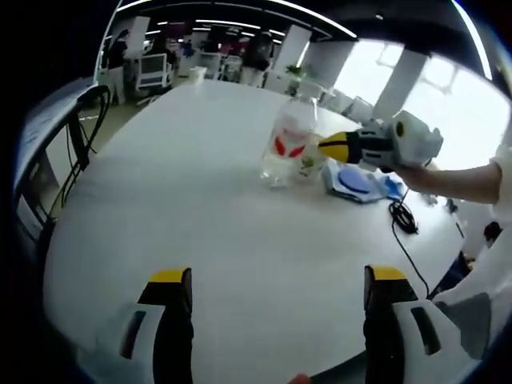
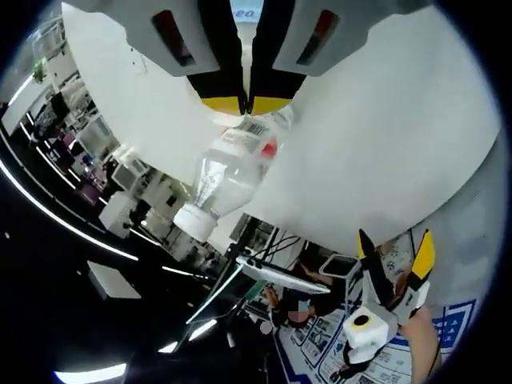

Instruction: Arrange the tabletop items into an orderly group along one side of the table until the central work area is clear of visible clutter.

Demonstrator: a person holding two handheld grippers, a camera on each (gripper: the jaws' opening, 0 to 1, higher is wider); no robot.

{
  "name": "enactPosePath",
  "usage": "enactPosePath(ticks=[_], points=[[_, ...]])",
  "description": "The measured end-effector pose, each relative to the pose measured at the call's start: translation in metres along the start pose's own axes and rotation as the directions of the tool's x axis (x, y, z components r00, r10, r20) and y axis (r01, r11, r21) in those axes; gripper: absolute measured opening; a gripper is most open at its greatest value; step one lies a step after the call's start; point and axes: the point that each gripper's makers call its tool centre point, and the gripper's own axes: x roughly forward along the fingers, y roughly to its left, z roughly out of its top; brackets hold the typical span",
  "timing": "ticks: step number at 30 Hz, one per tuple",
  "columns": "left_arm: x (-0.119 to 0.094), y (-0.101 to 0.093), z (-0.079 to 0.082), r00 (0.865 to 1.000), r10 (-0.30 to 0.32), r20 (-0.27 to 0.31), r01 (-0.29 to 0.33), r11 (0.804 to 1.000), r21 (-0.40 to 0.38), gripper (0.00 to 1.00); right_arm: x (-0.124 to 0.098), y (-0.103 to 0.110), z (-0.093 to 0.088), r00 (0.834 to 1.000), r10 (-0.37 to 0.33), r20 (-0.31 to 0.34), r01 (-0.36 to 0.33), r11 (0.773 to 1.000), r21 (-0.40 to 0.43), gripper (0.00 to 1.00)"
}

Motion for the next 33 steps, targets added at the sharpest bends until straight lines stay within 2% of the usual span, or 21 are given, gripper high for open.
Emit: enactPosePath(ticks=[5, 10, 15, 21, 23, 33], points=[[0.0, -0.001, -0.001, 1.0, -0.007, -0.004, 0.007, 1.0, -0.004, 0.85, -0.001, 0.004, 0.0, 1.0, 0.017, 0.008, -0.017, 1.0, 0.018, 0.0], [-0.002, 0.002, -0.003, 1.0, 0.001, -0.006, -0.001, 1.0, -0.009, 0.85, -0.002, 0.009, 0.001, 1.0, 0.026, 0.005, -0.026, 1.0, -0.004, 0.0], [-0.004, 0.002, -0.004, 1.0, 0.002, -0.008, -0.002, 1.0, -0.003, 0.85, -0.003, 0.007, 0.0, 1.0, 0.006, 0.01, -0.007, 1.0, 0.026, 0.0], [-0.005, 0.003, -0.005, 1.0, 0.005, -0.01, -0.005, 1.0, -0.008, 0.85, -0.004, 0.01, 0.0, 1.0, 0.015, 0.008, -0.015, 0.999, 0.035, 0.0], [-0.006, 0.002, -0.006, 1.0, 0.004, -0.012, -0.004, 1.0, -0.003, 0.85, -0.005, 0.008, -0.001, 1.0, 0.009, 0.009, -0.009, 0.997, 0.073, 0.0], [-0.008, 0.001, -0.005, 1.0, 0.001, -0.01, -0.001, 1.0, -0.004, 0.86, -0.006, 0.013, -0.002, 1.0, 0.024, 0.005, -0.024, 0.998, 0.06, 0.0]])
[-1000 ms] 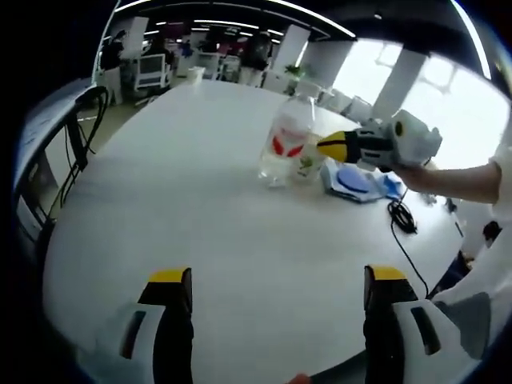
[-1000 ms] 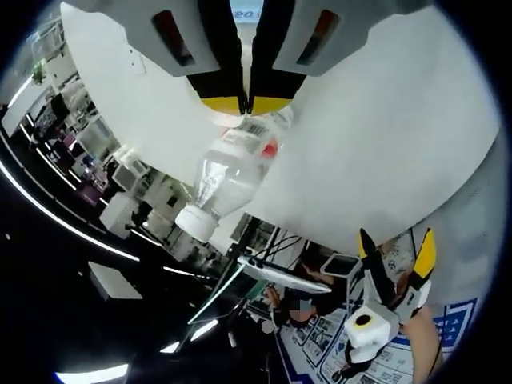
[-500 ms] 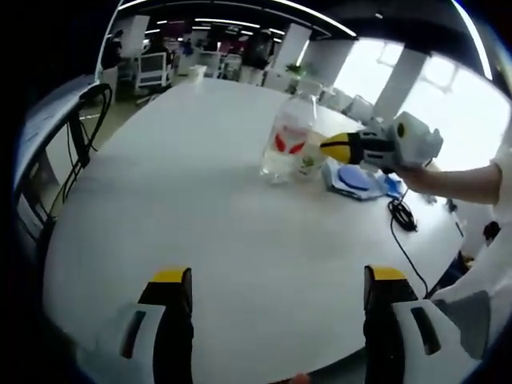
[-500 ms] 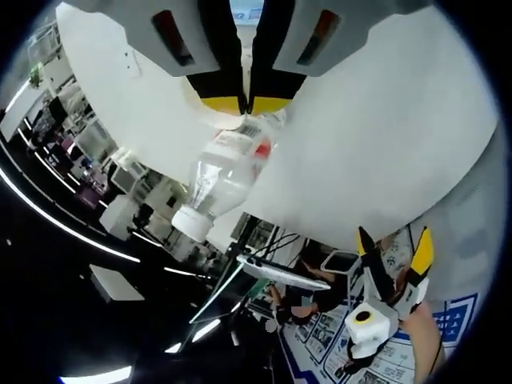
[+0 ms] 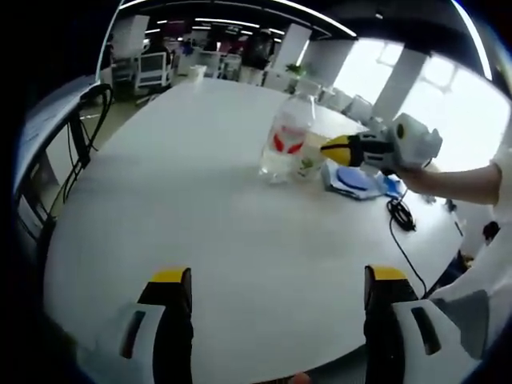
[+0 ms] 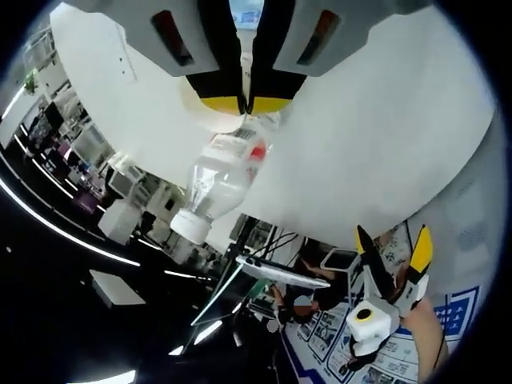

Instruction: Arrange the tabletop items into an orderly group along one side of the table until the central work area is clear of visible clutter.

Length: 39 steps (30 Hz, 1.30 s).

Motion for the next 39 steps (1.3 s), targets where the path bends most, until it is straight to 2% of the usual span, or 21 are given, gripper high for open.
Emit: enactPosePath(ticks=[9, 20, 27, 32, 39], points=[[-0.005, 0.001, -0.002, 1.0, 0.004, -0.002, -0.004, 1.0, -0.002, 0.86, -0.001, 0.004, 0.0, 1.0, 0.008, -0.009, -0.008, 1.0, 0.004, 0.0], [-0.011, 0.001, -0.002, 1.0, 0.01, 0.005, -0.01, 1.0, -0.004, 0.86, -0.004, 0.006, -0.001, 1.0, 0.006, -0.014, -0.006, 1.0, 0.013, 0.06], [-0.012, 0.0, 0.0, 1.0, 0.008, 0.009, -0.008, 1.0, 0.0, 0.86, -0.01, -0.001, 0.005, 0.999, -0.038, -0.001, 0.038, 0.996, 0.075, 0.09], [-0.011, -0.003, 0.001, 1.0, -0.001, 0.011, 0.001, 1.0, 0.006, 0.86, -0.015, -0.004, 0.01, 0.999, -0.05, 0.003, 0.05, 0.995, 0.089, 0.12], [-0.008, -0.008, 0.008, 1.0, -0.018, 0.016, 0.017, 0.999, 0.03, 0.87, -0.031, -0.001, 0.017, 0.998, -0.066, 0.012, 0.064, 0.989, 0.131, 0.2]])
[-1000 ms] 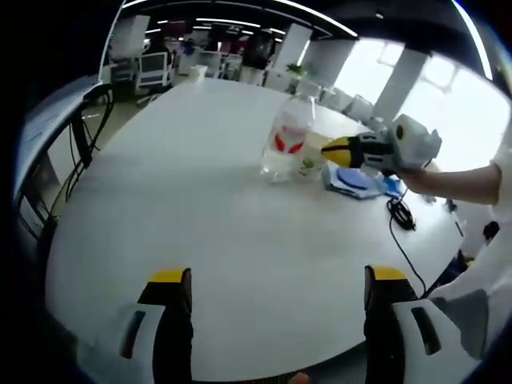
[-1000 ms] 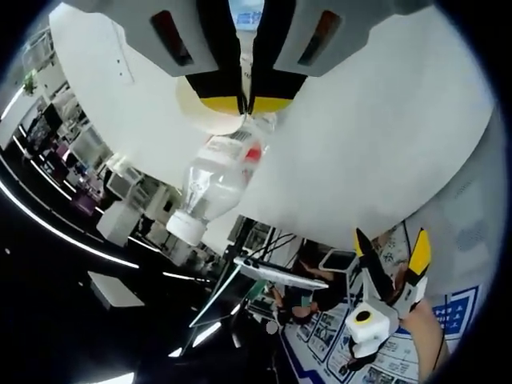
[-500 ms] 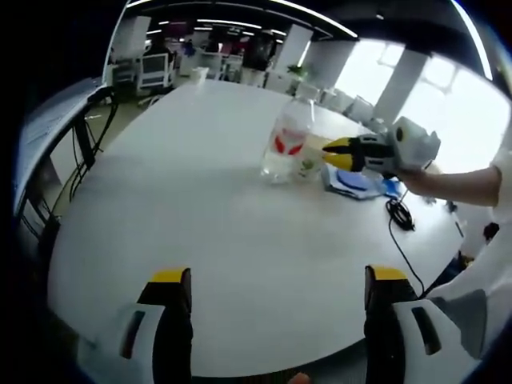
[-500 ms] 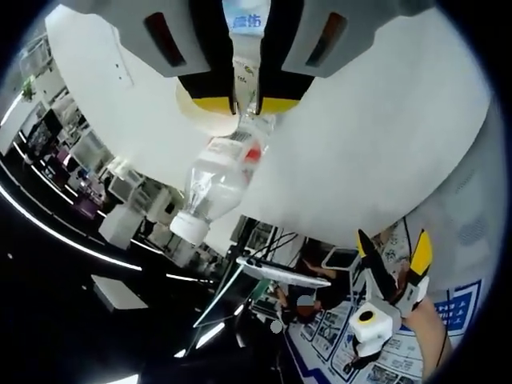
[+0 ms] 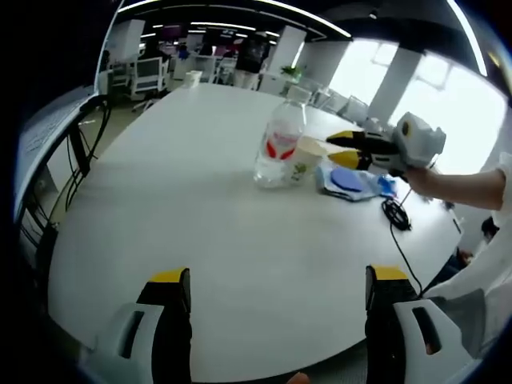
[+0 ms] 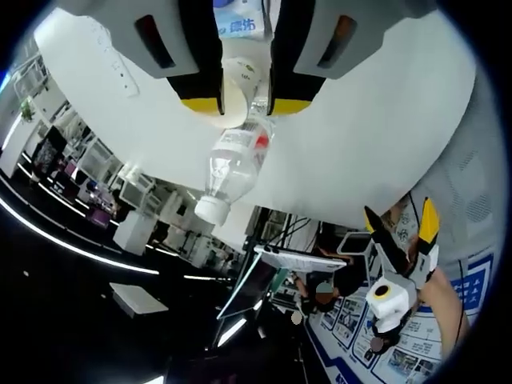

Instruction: Arrange the tabletop items into an orderly group along one side of the table until the central work area is clear of visible clutter.

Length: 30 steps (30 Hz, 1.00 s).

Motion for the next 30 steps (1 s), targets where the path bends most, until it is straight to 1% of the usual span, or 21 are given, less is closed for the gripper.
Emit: enactPosePath(ticks=[6, 8, 9, 12, 16, 19, 22, 23, 26, 30], points=[[0.004, -0.007, 0.005, 1.0, -0.024, -0.001, 0.024, 0.999, 0.027, 0.88, -0.018, 0.004, -0.007, 0.999, -0.029, -0.02, 0.03, 0.998, 0.057, 0.28], [0.005, -0.009, 0.007, 0.999, -0.034, -0.003, 0.034, 0.999, 0.036, 0.88, -0.025, 0.005, -0.012, 0.998, -0.043, -0.037, 0.047, 0.994, 0.1, 0.32], [0.005, -0.01, 0.008, 0.999, -0.037, -0.004, 0.038, 0.998, 0.042, 0.88, -0.028, 0.005, -0.013, 0.998, -0.049, -0.038, 0.052, 0.994, 0.093, 0.33], [0.007, -0.012, 0.01, 0.999, -0.049, -0.006, 0.049, 0.997, 0.059, 0.88, -0.041, 0.004, -0.017, 0.995, -0.08, -0.053, 0.086, 0.987, 0.137, 0.36], [0.01, -0.017, 0.014, 0.997, -0.071, -0.008, 0.072, 0.994, 0.08, 0.89, -0.058, 0.004, -0.02, 0.991, -0.113, -0.069, 0.122, 0.98, 0.159, 0.39], [0.011, -0.021, 0.016, 0.996, -0.089, -0.012, 0.089, 0.992, 0.094, 0.89, -0.072, 0.003, -0.024, 0.986, -0.142, -0.09, 0.156, 0.972, 0.178, 0.4], [0.013, -0.025, 0.017, 0.994, -0.105, -0.014, 0.105, 0.988, 0.11, 0.89, -0.088, 0.004, -0.03, 0.98, -0.164, -0.109, 0.182, 0.967, 0.176, 0.4], [0.013, -0.026, 0.017, 0.994, -0.112, -0.017, 0.113, 0.987, 0.116, 0.89, -0.095, 0.004, -0.034, 0.977, -0.176, -0.121, 0.197, 0.963, 0.186, 0.41], [0.015, -0.029, 0.017, 0.992, -0.126, -0.03, 0.129, 0.982, 0.136, 0.89, -0.111, 0.004, -0.038, 0.968, -0.21, -0.136, 0.235, 0.95, 0.205, 0.42], [0.015, -0.036, 0.02, 0.988, -0.151, -0.029, 0.154, 0.976, 0.153, 0.9, -0.132, 0.008, -0.05, 0.955, -0.244, -0.168, 0.28, 0.928, 0.245, 0.45]])
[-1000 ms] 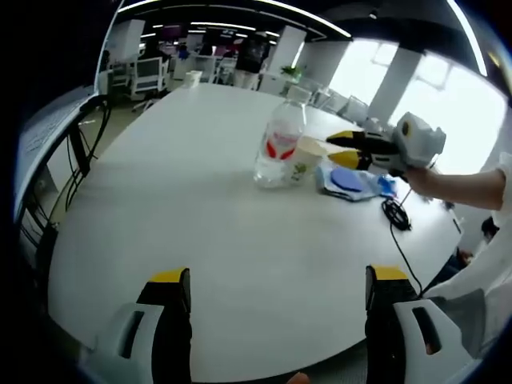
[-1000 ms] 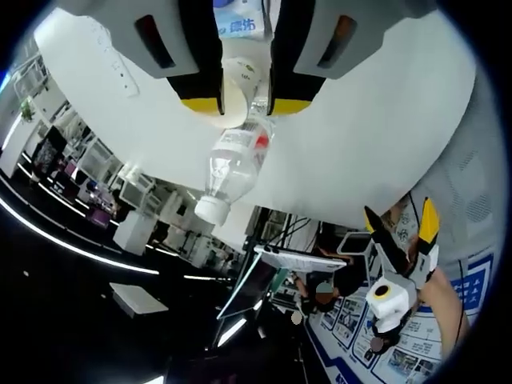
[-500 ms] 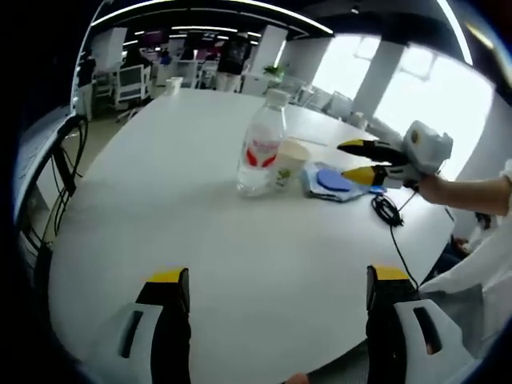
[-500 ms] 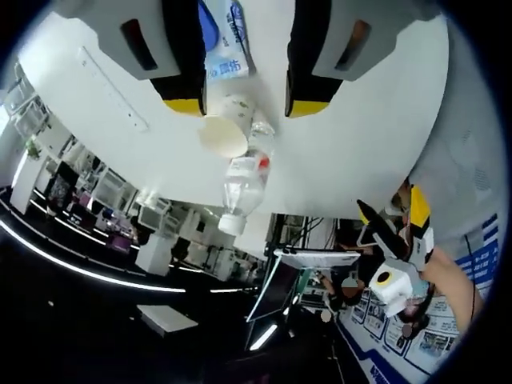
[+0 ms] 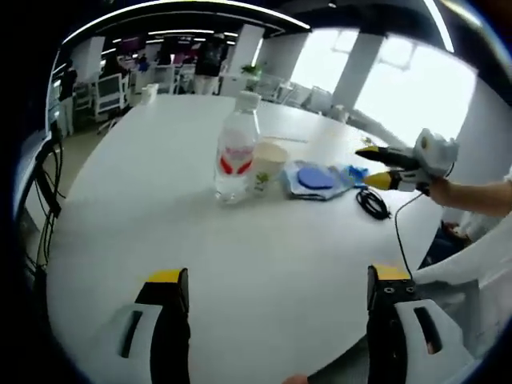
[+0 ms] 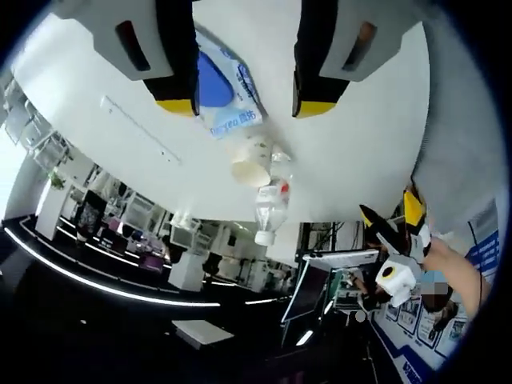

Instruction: Arrange the tabletop items into an orderly group along one side of the table until the central work area is clear of visible clutter.

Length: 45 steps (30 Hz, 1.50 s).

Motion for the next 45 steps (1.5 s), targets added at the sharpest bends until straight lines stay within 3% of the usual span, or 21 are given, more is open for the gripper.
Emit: enactPosePath(ticks=[12, 31, 42, 45], points=[[0.004, -0.011, 0.006, 0.998, -0.068, -0.018, 0.069, 0.996, 0.057, 0.9, -0.059, -0.012, -0.033, 0.991, -0.118, -0.064, 0.125, 0.987, 0.104, 0.5], [0.019, -0.019, 0.009, 0.99, -0.125, -0.06, 0.132, 0.985, 0.115, 0.91, -0.16, -0.018, -0.104, 0.944, -0.234, -0.231, 0.28, 0.94, 0.192, 0.6], [0.029, -0.021, 0.014, 0.988, -0.133, -0.073, 0.141, 0.982, 0.128, 0.91, -0.206, -0.026, -0.131, 0.916, -0.298, -0.268, 0.376, 0.87, 0.32, 0.66], [0.03, -0.021, 0.015, 0.989, -0.131, -0.073, 0.139, 0.982, 0.128, 0.91, -0.212, -0.027, -0.134, 0.912, -0.306, -0.272, 0.387, 0.861, 0.331, 0.67]])
